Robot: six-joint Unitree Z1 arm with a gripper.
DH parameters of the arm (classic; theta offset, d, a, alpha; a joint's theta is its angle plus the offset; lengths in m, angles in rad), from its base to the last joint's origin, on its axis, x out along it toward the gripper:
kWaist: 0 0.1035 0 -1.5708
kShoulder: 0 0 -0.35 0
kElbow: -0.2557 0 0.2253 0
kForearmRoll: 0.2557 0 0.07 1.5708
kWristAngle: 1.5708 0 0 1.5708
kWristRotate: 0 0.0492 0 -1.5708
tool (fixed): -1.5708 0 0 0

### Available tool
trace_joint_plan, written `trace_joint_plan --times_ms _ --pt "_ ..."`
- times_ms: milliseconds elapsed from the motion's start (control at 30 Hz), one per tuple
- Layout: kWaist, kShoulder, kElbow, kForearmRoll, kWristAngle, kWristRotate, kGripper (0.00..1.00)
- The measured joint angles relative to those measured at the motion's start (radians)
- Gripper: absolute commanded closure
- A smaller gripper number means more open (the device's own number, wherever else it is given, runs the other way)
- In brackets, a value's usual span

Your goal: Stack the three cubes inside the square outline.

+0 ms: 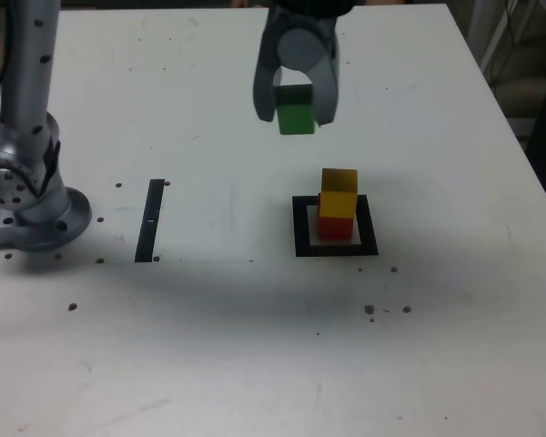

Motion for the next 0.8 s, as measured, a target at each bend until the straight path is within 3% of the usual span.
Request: trace_joint_plan --times_ms 800 --pt "-0.136 0.112 -0.123 0.03 -0.002 -0.063 0.76"
